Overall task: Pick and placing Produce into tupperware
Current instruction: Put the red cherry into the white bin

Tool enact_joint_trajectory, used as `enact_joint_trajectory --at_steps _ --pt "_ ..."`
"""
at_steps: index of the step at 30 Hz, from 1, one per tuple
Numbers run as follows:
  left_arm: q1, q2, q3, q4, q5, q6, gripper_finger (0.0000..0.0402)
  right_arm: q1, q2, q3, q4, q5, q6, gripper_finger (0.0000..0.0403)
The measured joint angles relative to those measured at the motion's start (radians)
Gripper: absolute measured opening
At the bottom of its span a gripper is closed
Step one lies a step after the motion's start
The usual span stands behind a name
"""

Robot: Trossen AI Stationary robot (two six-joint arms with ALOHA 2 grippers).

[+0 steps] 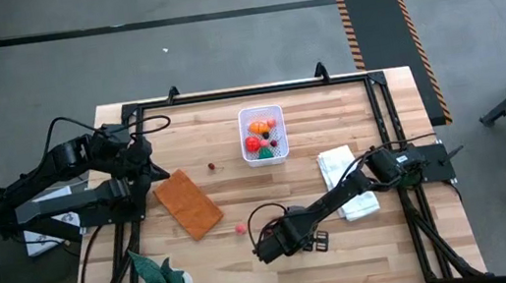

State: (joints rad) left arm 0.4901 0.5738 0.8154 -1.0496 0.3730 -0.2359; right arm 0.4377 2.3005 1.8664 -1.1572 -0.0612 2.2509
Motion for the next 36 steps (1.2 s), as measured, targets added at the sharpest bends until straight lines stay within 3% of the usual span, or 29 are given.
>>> enact_joint_trajectory --at_steps 26,36 --pt "0.0 0.0 0.0 0.0 0.0 0.0 0.0001 0.0 0.0 0.0 -0.009 0.001 0.011 0.0144" --pt "0.0 0.0 0.0 0.0 0.0 0.0 0.0001 0.0 -0.001 0.001 -0.006 0.001 0.01 0.0097"
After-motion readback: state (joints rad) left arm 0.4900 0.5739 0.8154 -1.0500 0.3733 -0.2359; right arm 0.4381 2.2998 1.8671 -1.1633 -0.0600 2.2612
